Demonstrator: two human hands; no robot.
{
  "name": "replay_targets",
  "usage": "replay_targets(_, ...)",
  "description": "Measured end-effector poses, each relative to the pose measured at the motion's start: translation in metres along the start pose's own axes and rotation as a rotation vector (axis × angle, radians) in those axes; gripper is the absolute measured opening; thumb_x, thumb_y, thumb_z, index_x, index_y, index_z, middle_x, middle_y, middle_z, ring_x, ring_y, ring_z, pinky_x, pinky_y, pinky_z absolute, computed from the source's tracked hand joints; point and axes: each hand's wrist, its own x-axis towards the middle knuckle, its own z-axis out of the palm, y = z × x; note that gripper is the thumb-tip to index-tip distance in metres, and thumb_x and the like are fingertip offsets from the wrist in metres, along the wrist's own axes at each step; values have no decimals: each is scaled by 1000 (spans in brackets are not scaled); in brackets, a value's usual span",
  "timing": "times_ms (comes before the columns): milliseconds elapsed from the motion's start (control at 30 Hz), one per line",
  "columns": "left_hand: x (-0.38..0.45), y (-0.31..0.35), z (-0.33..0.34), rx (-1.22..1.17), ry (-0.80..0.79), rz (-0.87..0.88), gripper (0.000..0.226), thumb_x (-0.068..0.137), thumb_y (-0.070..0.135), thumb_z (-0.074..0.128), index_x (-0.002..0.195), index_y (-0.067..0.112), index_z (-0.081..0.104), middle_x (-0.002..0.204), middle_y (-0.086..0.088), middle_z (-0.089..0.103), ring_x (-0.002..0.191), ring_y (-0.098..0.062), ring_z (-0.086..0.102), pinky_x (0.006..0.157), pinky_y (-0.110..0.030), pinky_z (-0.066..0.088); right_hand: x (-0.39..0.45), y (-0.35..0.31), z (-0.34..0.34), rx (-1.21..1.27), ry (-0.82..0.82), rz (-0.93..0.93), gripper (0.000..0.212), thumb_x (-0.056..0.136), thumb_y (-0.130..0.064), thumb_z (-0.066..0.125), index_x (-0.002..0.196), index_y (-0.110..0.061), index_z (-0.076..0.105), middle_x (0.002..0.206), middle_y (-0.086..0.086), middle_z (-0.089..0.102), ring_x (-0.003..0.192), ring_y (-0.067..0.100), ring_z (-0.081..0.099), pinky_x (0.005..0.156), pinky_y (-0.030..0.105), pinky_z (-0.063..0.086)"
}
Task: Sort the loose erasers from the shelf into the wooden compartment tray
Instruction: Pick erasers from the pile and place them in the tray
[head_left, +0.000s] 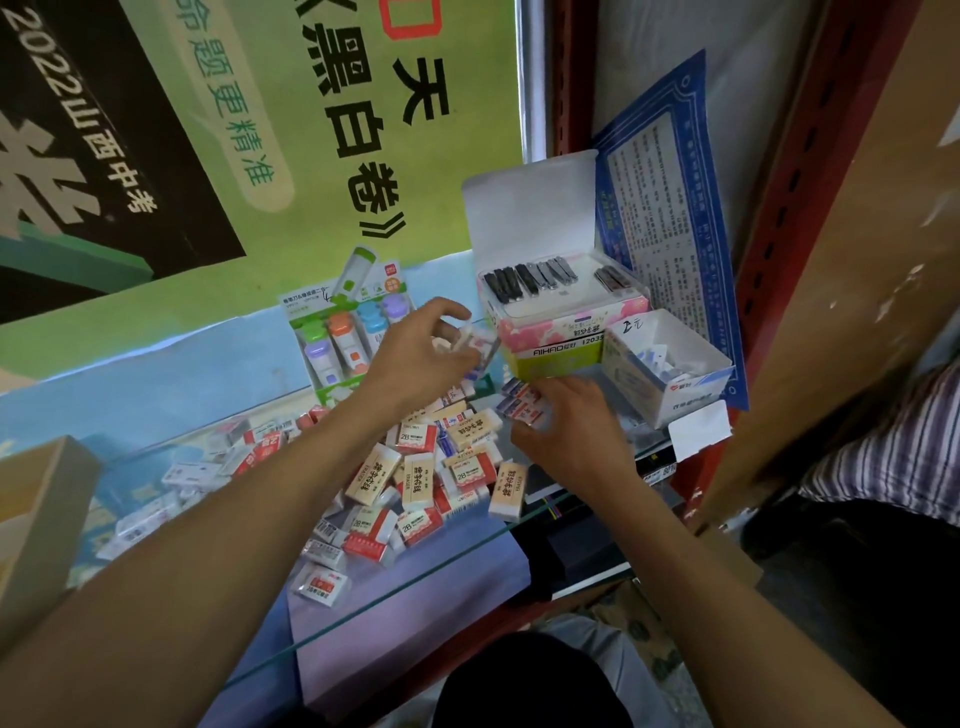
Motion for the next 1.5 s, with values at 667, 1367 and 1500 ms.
replay_targets(667,-126,9,-74,-1264,-7,-389,34,72,-2,54,103,8,61,94,-21,69,75,-27,70,73,-30,59,-50,-94,-25,604,-156,-206,38,87,-22,69,123,-26,60,100,-11,66,79,7,63,67,17,51)
replay_targets(1367,-174,-39,-90,-976,400,-358,29,86,-17,54,93,11,60,89,-17,65,82,-27,73,69,-23,57,-17,-127,26,66,-209,-232,42,87,-21,68,128,-21,61,108,4,52,97,16,52,70,12,36)
replay_targets(1500,-169,-34,-77,-815,379,-323,28,80,-9,68,91,17,65,92,-7,72,83,-24,73,70,-29,56,-7,-109,19,77,-165,-153,40,86,-25,70,124,-17,63,113,2,58,97,14,55,77,17,40)
